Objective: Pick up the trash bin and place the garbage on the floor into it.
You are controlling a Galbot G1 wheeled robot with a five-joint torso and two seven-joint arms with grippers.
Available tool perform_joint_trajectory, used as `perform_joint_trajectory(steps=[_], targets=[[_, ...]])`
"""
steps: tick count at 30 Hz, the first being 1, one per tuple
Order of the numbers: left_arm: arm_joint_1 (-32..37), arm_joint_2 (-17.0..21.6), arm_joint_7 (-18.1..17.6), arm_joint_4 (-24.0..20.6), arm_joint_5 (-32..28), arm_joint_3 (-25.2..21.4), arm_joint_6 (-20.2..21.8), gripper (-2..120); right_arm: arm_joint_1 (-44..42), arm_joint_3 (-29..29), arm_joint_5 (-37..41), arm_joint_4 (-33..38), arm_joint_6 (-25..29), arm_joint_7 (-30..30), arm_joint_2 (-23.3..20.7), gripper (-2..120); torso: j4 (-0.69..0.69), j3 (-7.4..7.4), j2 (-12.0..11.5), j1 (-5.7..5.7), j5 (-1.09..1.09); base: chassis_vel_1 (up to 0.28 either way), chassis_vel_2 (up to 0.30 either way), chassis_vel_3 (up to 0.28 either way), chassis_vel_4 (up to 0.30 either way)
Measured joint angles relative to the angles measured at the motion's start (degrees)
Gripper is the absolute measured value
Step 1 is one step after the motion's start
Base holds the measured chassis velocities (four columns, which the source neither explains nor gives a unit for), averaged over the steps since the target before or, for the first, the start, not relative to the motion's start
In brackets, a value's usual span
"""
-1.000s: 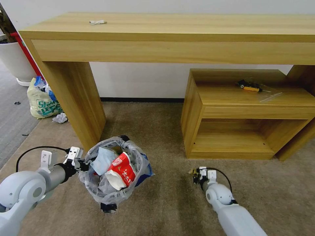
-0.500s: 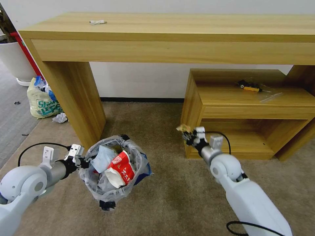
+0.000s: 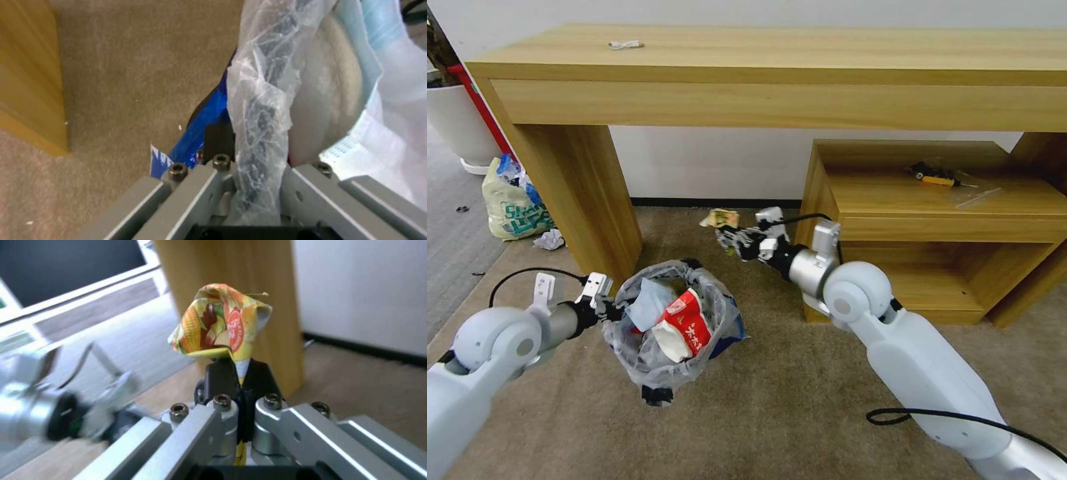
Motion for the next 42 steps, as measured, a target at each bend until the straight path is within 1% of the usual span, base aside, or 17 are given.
perform_joint_trajectory(steps=[2, 4, 6, 10, 15, 16, 19, 23, 28, 31, 32, 34, 35, 38, 39, 40, 42], targets=[[-2.2, -0.2, -0.4, 0.7, -0.7, 2.2, 0.0, 0, 0.5, -2.4, 0.9, 0.0, -1.3, 0.1, -0.5, 0, -0.01, 0.00, 0.0, 0.00, 0.00, 0.000, 0.000, 0.000, 0.000], [-2.8, -0.3, -0.4, 0.9, -0.9, 2.9, 0.0, 0, 0.7, -3.0, 1.1, 0.0, -1.6, 0.2, -0.7, 0, -0.02, 0.00, 0.0, 0.00, 0.00, 0.000, 0.000, 0.000, 0.000], [-4.5, -0.4, -0.6, 1.4, -1.3, 4.8, 0.0, 0, 1.9, -5.9, 1.3, -0.7, -3.2, 0.6, -0.4, 0, -0.04, 0.00, 0.0, 0.00, 0.00, 0.000, 0.000, 0.000, 0.000], [-5.3, -0.5, -0.8, 1.5, -1.5, 5.6, 0.0, 0, 3.7, -8.9, 1.5, -1.7, -5.6, 2.2, 0.9, 0, 0.01, -0.01, 0.0, 0.00, 0.00, 0.000, 0.000, 0.000, 0.000], [-4.1, -0.1, -0.8, 0.8, -1.6, 4.4, 0.0, 0, 4.9, -11.6, 2.8, -2.7, -8.4, 6.4, 1.6, 0, -0.01, -0.01, 0.0, 0.00, 0.00, 0.000, 0.000, 0.000, 0.000], [-4.1, -0.1, -0.8, 0.8, -1.6, 4.4, 0.0, 0, 4.9, -11.6, 2.8, -2.7, -8.4, 6.4, 1.6, 0, -0.01, -0.01, 0.0, 0.00, 0.00, 0.000, 0.000, 0.000, 0.000], [-2.6, 0.3, -0.7, -0.2, -1.6, 2.8, 0.0, 0, 5.3, -12.8, 3.0, -3.8, -9.4, 9.6, 3.0, 0, -0.01, -0.01, 0.0, 0.00, 0.00, 0.000, 0.000, 0.000, 0.000], [-0.8, 0.7, -0.7, -1.5, -1.6, 1.3, 0.0, 0, 5.6, -13.1, 3.4, -4.6, -9.9, 11.2, 4.4, 0, 0.00, -0.01, 0.0, 0.00, 0.00, 0.000, 0.000, 0.000, 0.000], [0.9, 0.9, -0.7, -2.5, -1.5, -0.2, 0.0, 0, 5.7, -13.2, 3.6, -4.7, -10.8, 11.7, 4.6, 0, -0.01, -0.01, 0.0, 0.00, 0.00, 0.000, 0.000, 0.000, 0.000], [2.3, 0.9, -0.7, -3.0, -1.3, -1.4, 0.0, 0, 5.5, -13.2, 3.8, -4.0, -11.2, 12.9, 4.1, 14, -0.01, -0.01, 0.0, 0.00, 0.00, 0.000, 0.000, 0.000, 0.000], [2.3, 0.9, -0.7, -3.0, -1.3, -1.4, 0.0, 0, 5.5, -13.2, 3.8, -4.0, -11.2, 12.9, 4.1, 14, -0.01, -0.01, 0.0, 0.00, 0.00, 0.000, 0.000, 0.000, 0.000], [2.8, 0.9, -0.7, -3.2, -1.2, -1.9, 0.0, 0, 5.5, -13.3, 4.2, -3.4, -11.2, 14.3, 4.1, 23, -0.01, -0.01, 0.0, 0.00, 0.00, 0.000, 0.000, 0.000, 0.000], [2.8, 0.9, -0.7, -3.2, -1.2, -1.9, 0.0, 0, 5.5, -13.3, 4.2, -3.4, -11.2, 14.3, 4.1, 23, -0.01, -0.01, 0.0, 0.00, 0.00, 0.000, 0.000, 0.000, 0.000], [2.9, 0.9, -0.7, -3.2, -1.2, -2.1, 0.0, 0, 5.6, -13.4, 4.3, -2.9, -10.7, 14.8, 4.2, 38, -0.01, -0.01, 0.0, 0.00, 0.00, 0.000, 0.000, 0.000, 0.000], [2.9, 0.9, -0.7, -3.2, -1.2, -2.1, 0.0, 0, 5.6, -13.4, 4.3, -2.9, -10.7, 14.8, 4.2, 38, -0.01, -0.01, 0.0, 0.00, 0.00, 0.000, 0.000, 0.000, 0.000], [3.0, 0.9, -0.7, -3.2, -1.2, -2.1, 0.0, 0, 5.6, -13.4, 4.3, -2.7, -10.5, 15.0, 4.2, 45, 0.00, -0.01, 0.0, 0.00, 0.00, 0.000, 0.000, 0.000, 0.000], [2.9, 0.8, -0.7, -3.1, -1.1, -2.1, 0.0, 0, 5.6, -13.4, 4.3, -2.4, -10.2, 15.2, 4.1, 53, -0.01, -0.01, 0.0, 0.00, 0.00, 0.000, 0.000, 0.000, 0.000]])
